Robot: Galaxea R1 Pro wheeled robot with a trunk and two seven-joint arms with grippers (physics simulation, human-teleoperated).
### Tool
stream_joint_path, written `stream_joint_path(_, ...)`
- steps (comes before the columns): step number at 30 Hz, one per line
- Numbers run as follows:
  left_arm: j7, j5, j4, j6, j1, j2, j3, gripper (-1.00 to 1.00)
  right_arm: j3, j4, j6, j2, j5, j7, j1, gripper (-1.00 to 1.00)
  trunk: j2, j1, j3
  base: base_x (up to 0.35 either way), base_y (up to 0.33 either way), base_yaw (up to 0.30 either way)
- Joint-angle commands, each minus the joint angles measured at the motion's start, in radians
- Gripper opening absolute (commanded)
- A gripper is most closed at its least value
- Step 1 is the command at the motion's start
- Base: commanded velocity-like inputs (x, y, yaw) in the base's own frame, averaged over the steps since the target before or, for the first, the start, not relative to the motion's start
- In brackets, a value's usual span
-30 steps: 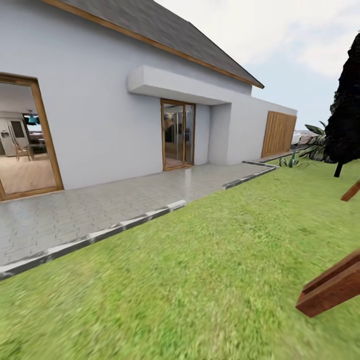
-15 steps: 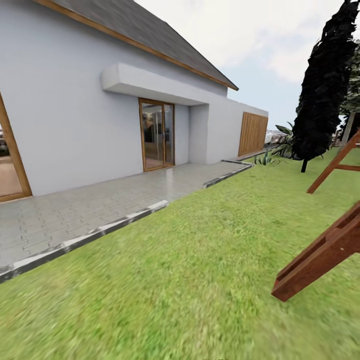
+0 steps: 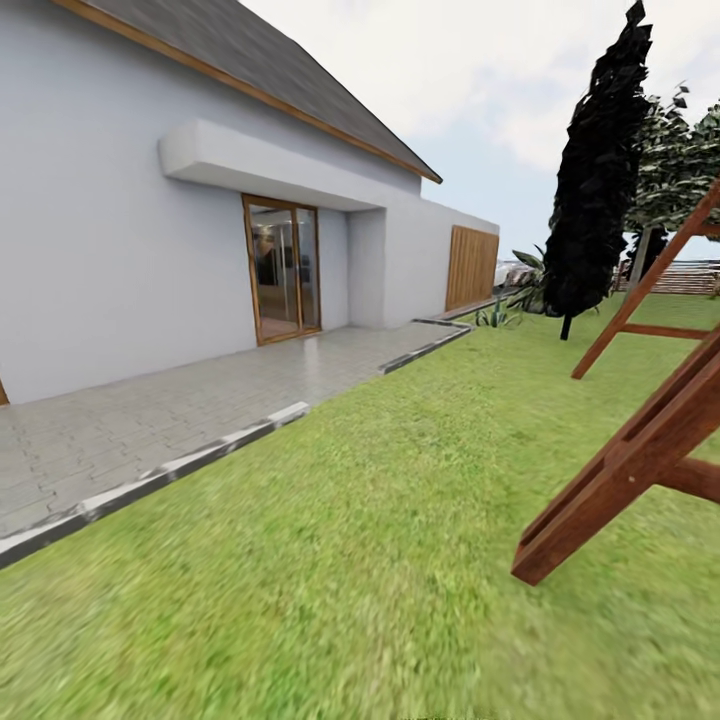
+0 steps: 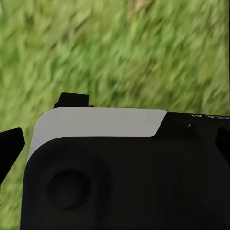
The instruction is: Take the three Easter eggs out of the wicker basket on the lawn in the garden, then place them on the lawn next to a single tree (choose any tree) so that all three eggs are next to the same tree and none are left in the basket.
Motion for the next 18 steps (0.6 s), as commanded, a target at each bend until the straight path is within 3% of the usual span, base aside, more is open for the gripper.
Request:
stream_joint_path(1, -0.004, 0.010, -0.001, 0.001, 0.000, 0.000, 0.002, 1.00, 0.000, 0.001, -0.003, 0.000, 0.000, 0.000, -0.001, 1.00, 0.000, 0.000, -0.001, 0.000, -0.005, -0.270)
stream_joint_path(8, -0.004, 0.010, -0.001, 0.001, 0.000, 0.001, 0.002, 1.00, -0.001, 0.000, -0.003, 0.000, 0.000, 0.000, -0.001, 1.00, 0.000, 0.000, -0.001, 0.097, -0.114, -0.166)
stream_joint_path(13, -0.004, 0.010, -0.001, 0.001, 0.000, 0.001, 0.002, 1.00, -0.001, 0.000, -0.003, 0.000, 0.000, 0.000, -0.001, 1.00, 0.000, 0.000, -0.001, 0.184, -0.238, -0.008)
stream_joint_path(18, -0.004, 0.010, -0.001, 0.001, 0.000, 0.001, 0.002, 1.00, -0.001, 0.000, -0.003, 0.000, 0.000, 0.000, -0.001, 1.00, 0.000, 0.000, -0.001, 0.189, -0.245, -0.170)
